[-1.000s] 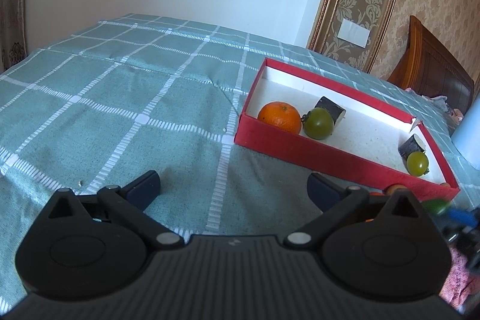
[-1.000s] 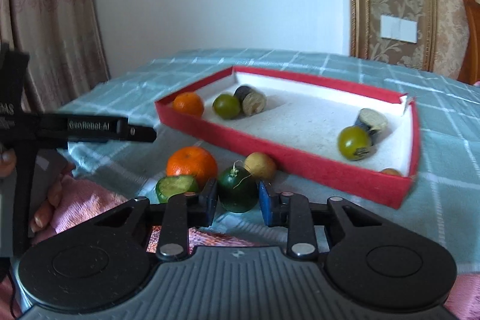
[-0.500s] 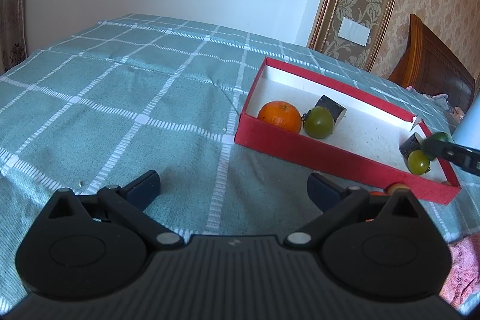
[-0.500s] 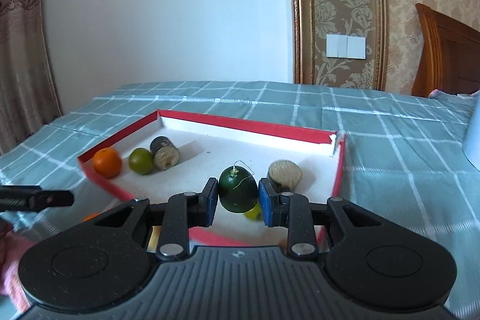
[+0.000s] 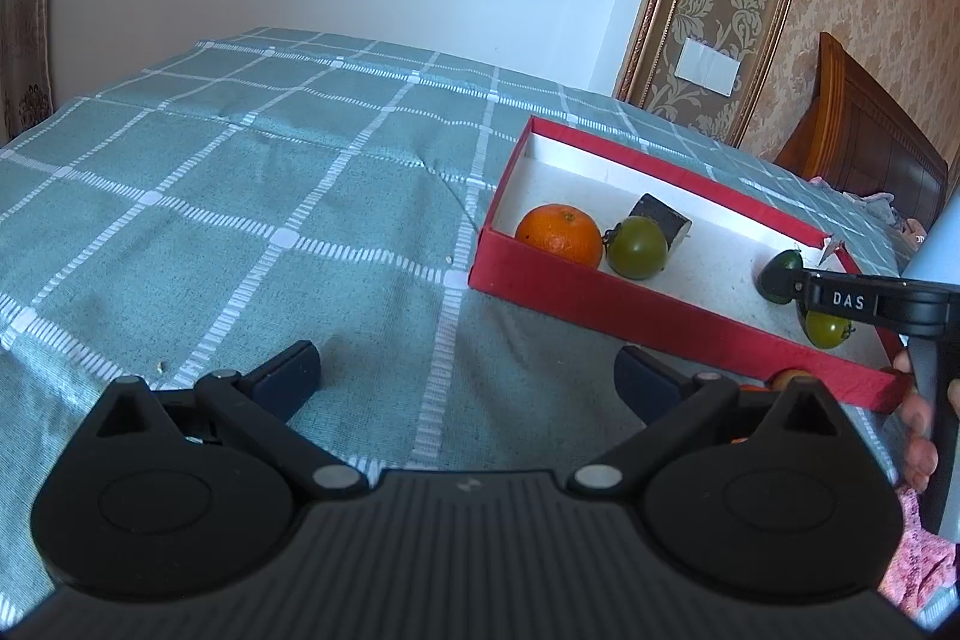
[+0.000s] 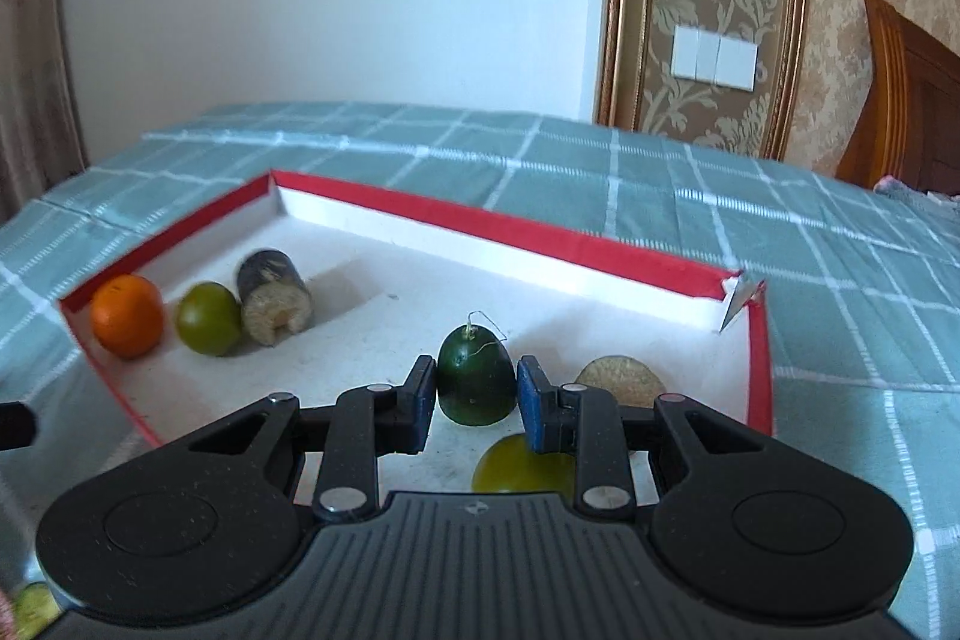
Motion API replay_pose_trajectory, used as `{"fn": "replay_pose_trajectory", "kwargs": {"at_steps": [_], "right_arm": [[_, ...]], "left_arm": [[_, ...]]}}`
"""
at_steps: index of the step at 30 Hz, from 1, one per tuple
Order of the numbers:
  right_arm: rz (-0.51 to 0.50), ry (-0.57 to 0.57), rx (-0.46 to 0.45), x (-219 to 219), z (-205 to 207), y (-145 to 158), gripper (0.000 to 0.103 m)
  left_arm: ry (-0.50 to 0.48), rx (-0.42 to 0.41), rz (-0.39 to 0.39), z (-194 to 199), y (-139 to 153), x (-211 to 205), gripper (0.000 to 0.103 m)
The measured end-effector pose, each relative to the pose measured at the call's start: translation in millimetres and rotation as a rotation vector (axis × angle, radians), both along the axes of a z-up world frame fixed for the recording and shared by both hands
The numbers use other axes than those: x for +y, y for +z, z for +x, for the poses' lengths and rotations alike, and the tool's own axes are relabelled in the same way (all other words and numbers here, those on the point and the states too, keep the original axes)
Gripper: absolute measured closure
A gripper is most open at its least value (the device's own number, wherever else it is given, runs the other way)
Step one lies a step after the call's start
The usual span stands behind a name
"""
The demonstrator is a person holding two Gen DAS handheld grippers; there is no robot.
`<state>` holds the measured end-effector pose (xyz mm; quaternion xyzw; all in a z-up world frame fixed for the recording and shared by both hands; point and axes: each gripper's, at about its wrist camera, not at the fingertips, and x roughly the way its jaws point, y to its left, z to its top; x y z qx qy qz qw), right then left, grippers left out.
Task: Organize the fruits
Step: 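Carry the dark green fruit into the red box and open the right gripper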
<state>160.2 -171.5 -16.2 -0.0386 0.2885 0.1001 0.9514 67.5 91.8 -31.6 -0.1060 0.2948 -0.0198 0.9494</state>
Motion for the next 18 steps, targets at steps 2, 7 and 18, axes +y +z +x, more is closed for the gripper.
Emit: {"fn": "replay_pose_trajectory", "kwargs": {"at_steps": [2, 7, 18], "right_arm": [[0.013, -0.001, 0.006, -1.1, 2.0, 0.1, 0.074], [-0.019, -0.011, 0.004, 3.2, 3.4, -1.3, 0.075], [-0.007, -0.011, 0.002, 1.1, -1.1, 0.6, 0.068]], "left_arm": [[0.000, 0.000, 0.000, 0.1, -0.1, -0.1, 0.000], [0.000, 0.001, 0.003, -0.2, 0.2, -0.5, 0.000], [0.000, 0.001, 0.006, -0.3, 0.3, -0.5, 0.000]]}}
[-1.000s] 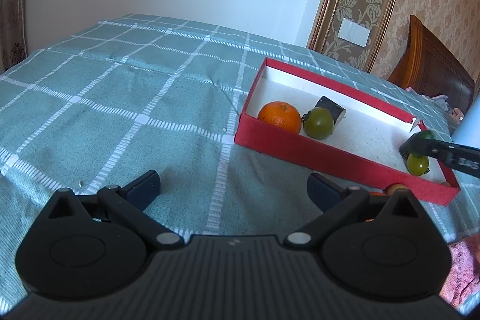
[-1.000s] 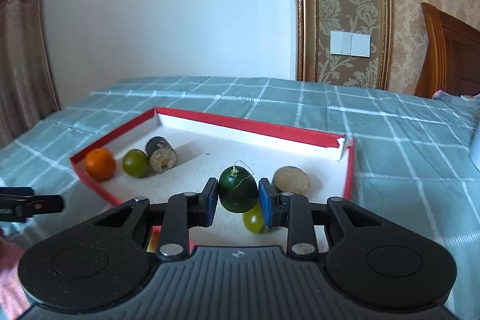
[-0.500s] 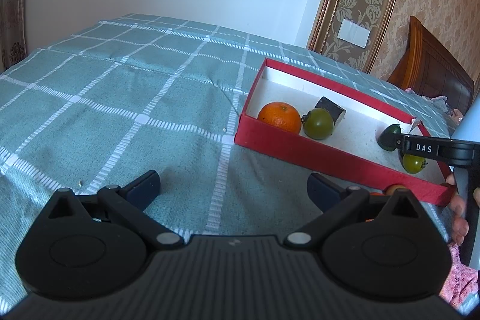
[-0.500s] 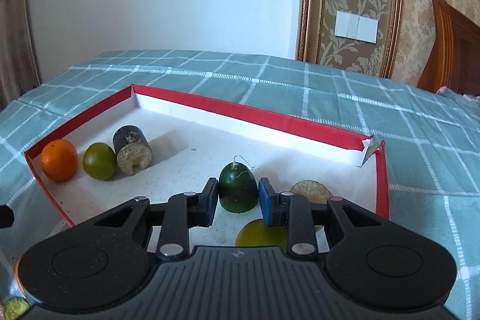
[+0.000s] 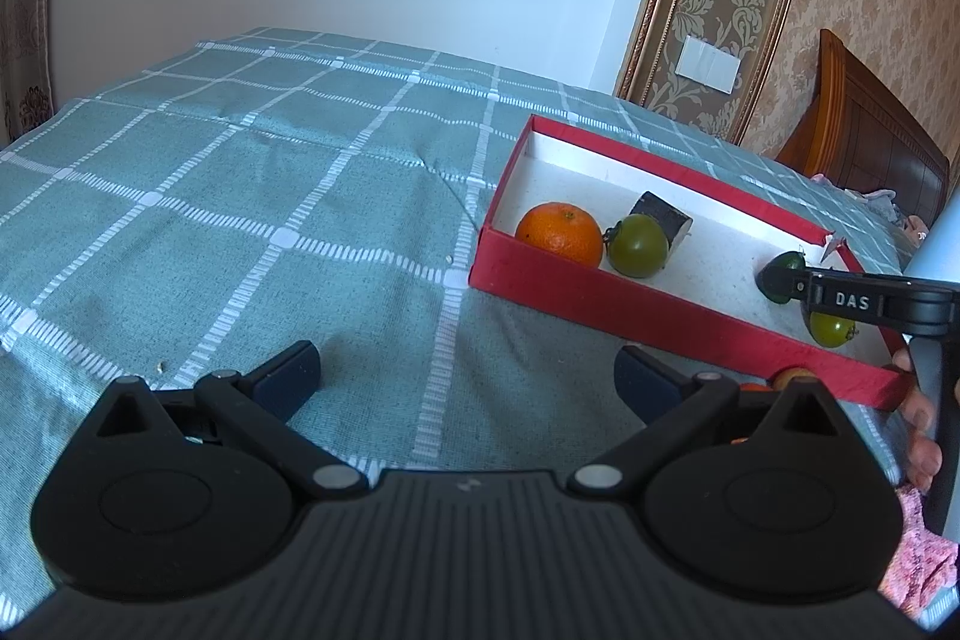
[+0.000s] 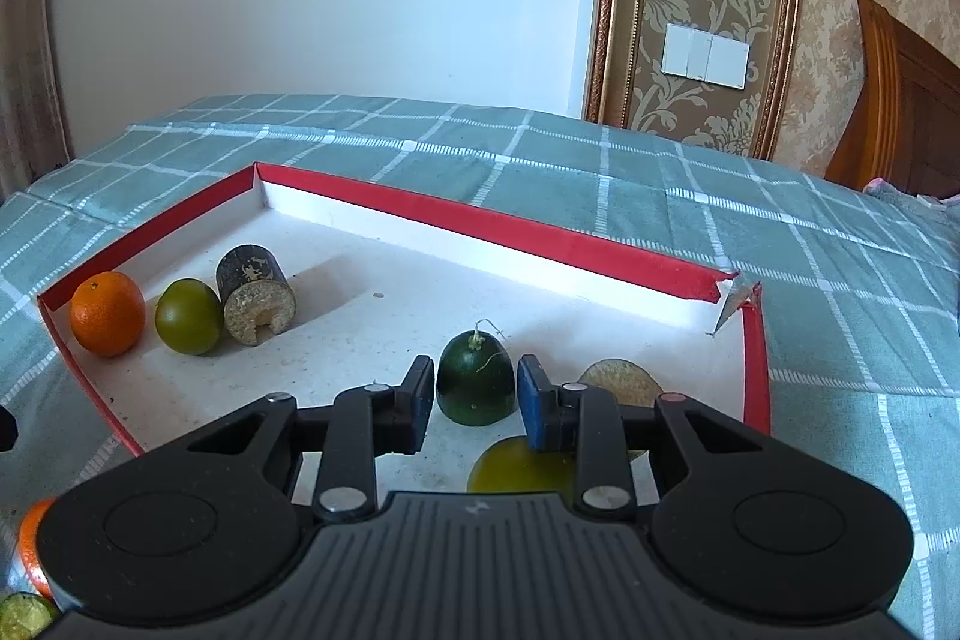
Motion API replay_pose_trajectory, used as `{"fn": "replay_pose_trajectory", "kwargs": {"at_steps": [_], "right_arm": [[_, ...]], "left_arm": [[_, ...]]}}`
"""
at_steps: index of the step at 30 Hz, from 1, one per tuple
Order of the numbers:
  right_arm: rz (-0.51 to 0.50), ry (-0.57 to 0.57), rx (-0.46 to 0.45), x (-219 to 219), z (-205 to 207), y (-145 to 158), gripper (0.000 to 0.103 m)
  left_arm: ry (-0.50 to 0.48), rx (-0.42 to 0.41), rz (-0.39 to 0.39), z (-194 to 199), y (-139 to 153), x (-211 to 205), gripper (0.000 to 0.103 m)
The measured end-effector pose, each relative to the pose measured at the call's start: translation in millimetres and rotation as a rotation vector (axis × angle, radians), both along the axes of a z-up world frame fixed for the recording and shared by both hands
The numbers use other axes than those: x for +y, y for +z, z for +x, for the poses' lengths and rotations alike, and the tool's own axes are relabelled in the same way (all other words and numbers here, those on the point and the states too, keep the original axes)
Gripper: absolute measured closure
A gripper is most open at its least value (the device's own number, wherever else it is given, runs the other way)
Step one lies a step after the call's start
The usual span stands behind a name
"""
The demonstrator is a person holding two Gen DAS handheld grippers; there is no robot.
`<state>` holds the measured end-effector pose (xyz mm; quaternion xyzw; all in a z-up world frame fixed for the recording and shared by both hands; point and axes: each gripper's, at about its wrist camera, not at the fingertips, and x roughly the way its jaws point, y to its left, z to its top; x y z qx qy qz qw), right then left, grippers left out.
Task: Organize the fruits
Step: 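Carry the dark green fruit into the red box and open the right gripper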
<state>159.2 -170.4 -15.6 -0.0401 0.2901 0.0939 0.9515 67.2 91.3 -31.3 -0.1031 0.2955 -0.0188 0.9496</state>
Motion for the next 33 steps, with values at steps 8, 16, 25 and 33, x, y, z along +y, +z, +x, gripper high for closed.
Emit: {"fn": "replay_pose_trajectory", "kwargs": {"at_steps": [8, 16, 25, 33], "right_arm": [[0.059, -0.015, -0.094, -12.3, -39.3, 18.4, 0.033], [0.162, -0.082, -0.192, -41.9, -87.6, 25.2, 0.025], [0.236, -0.108, -0.186, -55.5, -90.9, 24.7, 0.025], [0.225, -0.107, -0.211, -53.8, -95.5, 25.5, 0.025]], "left_arm": [[0.000, 0.004, 0.012, 0.5, -0.1, -1.8, 0.000], [-0.028, 0.031, 0.105, 1.6, -0.2, -13.8, 0.000], [-0.010, -0.009, -0.054, -47.0, 17.4, -31.1, 0.000], [-0.033, 0.024, 0.048, -56.0, 18.1, -92.4, 0.000]]}}
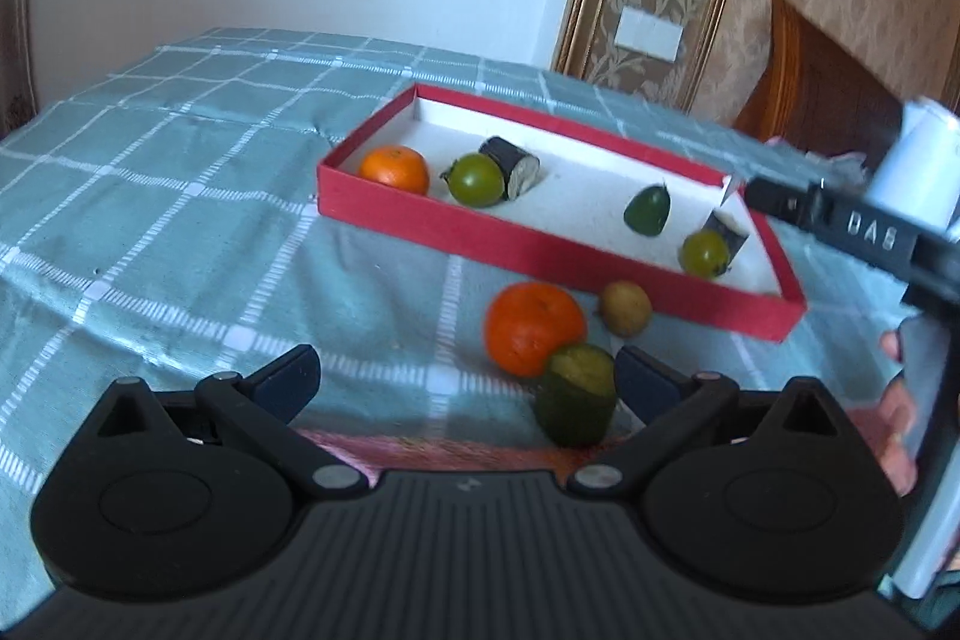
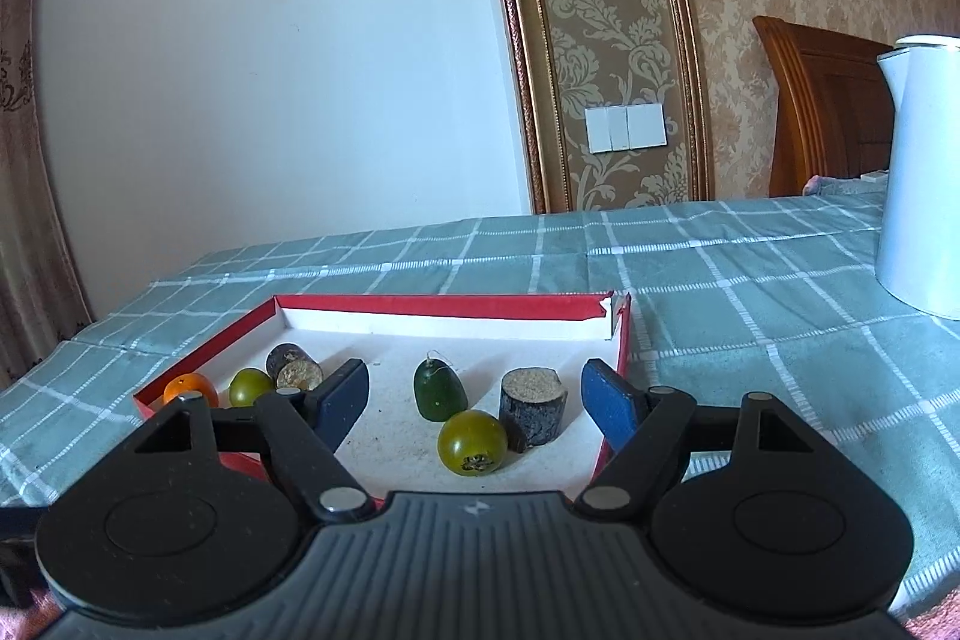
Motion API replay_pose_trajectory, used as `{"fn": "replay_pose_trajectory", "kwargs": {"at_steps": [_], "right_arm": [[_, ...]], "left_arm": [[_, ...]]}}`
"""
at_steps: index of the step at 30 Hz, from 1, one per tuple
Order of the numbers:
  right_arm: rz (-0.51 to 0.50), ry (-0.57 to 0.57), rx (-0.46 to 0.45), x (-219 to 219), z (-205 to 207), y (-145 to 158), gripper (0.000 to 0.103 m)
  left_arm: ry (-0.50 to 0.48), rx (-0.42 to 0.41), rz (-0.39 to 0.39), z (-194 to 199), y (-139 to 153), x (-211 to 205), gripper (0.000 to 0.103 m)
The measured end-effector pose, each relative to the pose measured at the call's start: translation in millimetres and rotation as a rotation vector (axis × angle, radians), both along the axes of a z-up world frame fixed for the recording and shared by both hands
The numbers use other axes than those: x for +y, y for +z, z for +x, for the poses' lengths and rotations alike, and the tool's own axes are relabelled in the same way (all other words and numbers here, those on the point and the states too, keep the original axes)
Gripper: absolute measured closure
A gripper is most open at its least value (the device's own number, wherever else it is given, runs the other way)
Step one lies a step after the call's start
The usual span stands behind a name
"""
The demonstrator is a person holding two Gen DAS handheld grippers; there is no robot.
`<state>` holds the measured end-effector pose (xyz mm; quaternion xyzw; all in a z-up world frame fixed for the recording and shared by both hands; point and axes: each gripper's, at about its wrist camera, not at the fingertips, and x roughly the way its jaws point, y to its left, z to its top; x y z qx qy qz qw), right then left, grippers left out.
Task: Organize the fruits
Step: 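Carry the dark green fruit into the red box and open the right gripper, then close the left gripper on the green cucumber piece beside the tangerine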
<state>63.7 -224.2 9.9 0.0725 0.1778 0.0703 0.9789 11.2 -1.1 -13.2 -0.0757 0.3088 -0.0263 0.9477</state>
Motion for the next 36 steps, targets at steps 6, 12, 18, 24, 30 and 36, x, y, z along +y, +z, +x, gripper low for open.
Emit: {"fn": "replay_pose_trajectory", "kwargs": {"at_steps": [6, 12, 18, 24, 30, 36], "right_arm": [[0.006, 0.012, -0.008, 1.5, -3.3, 1.5, 0.025], [0.007, 0.027, -0.023, 3.9, -7.7, 3.8, 0.025], [0.012, 0.034, -0.033, 3.2, -10.7, 5.9, 0.025], [0.007, 0.038, -0.042, 5.0, -12.5, 7.1, 0.024], [0.000, 0.037, -0.038, 6.0, -12.3, 6.0, 0.024], [-0.006, 0.033, -0.027, 6.1, -10.9, 3.8, 0.024]], "left_arm": [[0.040, -0.039, 0.080, -1.4, 3.6, -20.4, 0.013], [0.026, -0.026, 0.092, -5.8, 5.4, -33.3, 0.018], [0.021, 0.007, 0.102, 0.4, -3.1, -41.0, 0.018], [0.006, 0.040, 0.047, 6.2, -10.1, -34.8, 0.049], [-0.038, 0.004, 0.082, -0.8, -9.4, -43.8, 0.071], [-0.061, -0.001, 0.100, -1.1, -8.7, -46.1, 0.073]]}}
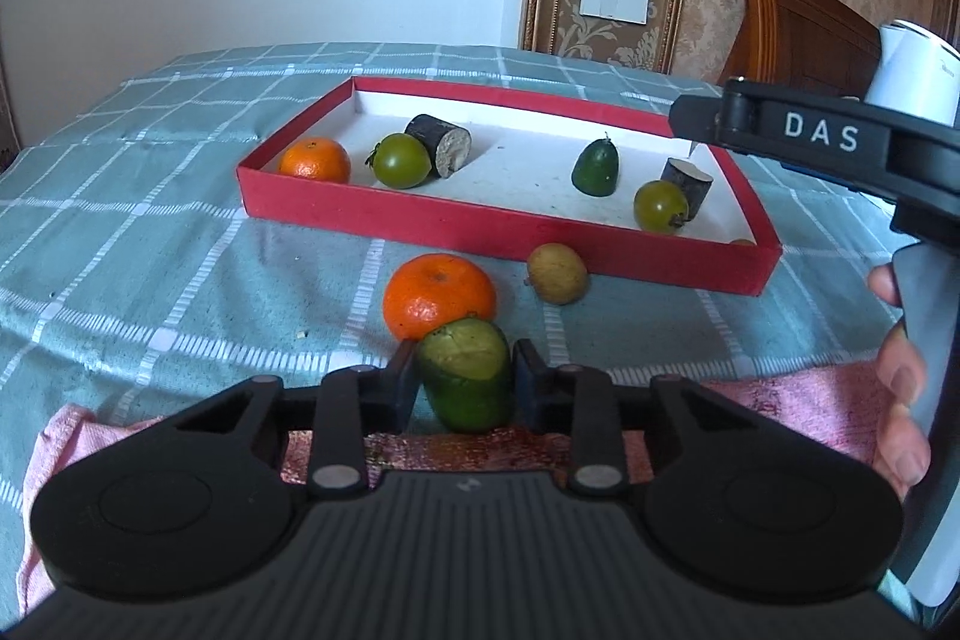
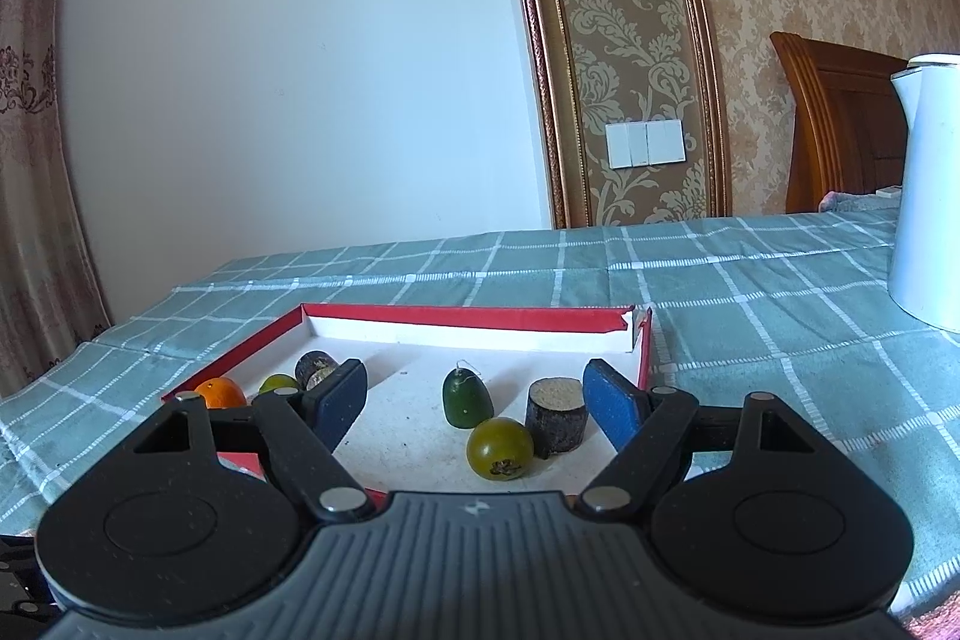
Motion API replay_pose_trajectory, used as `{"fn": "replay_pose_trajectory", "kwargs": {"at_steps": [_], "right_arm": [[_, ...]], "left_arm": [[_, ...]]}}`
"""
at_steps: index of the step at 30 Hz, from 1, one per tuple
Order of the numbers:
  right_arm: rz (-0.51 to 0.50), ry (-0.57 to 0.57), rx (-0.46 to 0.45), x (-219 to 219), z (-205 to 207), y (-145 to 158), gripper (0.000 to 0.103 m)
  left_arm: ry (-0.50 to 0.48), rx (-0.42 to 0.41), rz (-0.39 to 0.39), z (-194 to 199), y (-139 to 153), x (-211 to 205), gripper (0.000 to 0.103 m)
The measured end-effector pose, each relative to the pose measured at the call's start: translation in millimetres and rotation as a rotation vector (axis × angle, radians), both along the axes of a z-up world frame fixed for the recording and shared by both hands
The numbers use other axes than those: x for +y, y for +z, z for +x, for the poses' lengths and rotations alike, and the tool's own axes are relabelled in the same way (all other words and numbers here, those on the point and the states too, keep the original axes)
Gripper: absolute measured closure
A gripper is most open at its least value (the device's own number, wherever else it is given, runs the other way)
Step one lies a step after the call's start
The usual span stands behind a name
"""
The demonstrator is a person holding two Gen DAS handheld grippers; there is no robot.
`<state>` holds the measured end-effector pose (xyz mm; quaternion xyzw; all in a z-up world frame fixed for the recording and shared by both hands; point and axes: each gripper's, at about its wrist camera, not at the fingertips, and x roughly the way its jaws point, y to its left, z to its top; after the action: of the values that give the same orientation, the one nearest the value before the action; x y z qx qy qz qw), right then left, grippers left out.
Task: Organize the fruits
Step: 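Close the left gripper on the green cucumber piece beside the tangerine, then carry the cucumber piece into the red box and open the left gripper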
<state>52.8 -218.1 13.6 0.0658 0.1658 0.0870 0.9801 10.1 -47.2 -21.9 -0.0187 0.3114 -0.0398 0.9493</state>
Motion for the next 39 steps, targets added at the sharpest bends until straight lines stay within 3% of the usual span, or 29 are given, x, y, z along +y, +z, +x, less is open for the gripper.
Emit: {"fn": "replay_pose_trajectory", "kwargs": {"at_steps": [5, 21, 27, 34, 39], "right_arm": [[-0.014, -0.001, 0.007, 2.1, 0.6, -1.8, 0.024], [-0.036, -0.010, 0.036, 4.5, 5.4, -7.1, 0.024], [-0.040, -0.012, 0.044, 5.8, 6.8, -8.2, 0.024], [-0.041, -0.010, 0.062, 8.3, 9.7, -10.0, 0.024], [-0.039, 0.002, 0.077, 10.5, 11.8, -11.4, 0.024]], "left_arm": [[-0.009, 0.007, 0.007, -1.3, 4.5, 0.4, 0.074], [-0.054, -0.102, 0.104, -1.5, 46.1, 0.8, 0.074], [-0.088, -0.170, 0.121, 27.4, 63.5, 4.2, 0.074], [-0.120, -0.113, 0.098, 91.9, 56.2, 8.6, 0.074], [-0.143, -0.102, 0.075, 116.8, 47.2, 7.8, 0.074]]}}
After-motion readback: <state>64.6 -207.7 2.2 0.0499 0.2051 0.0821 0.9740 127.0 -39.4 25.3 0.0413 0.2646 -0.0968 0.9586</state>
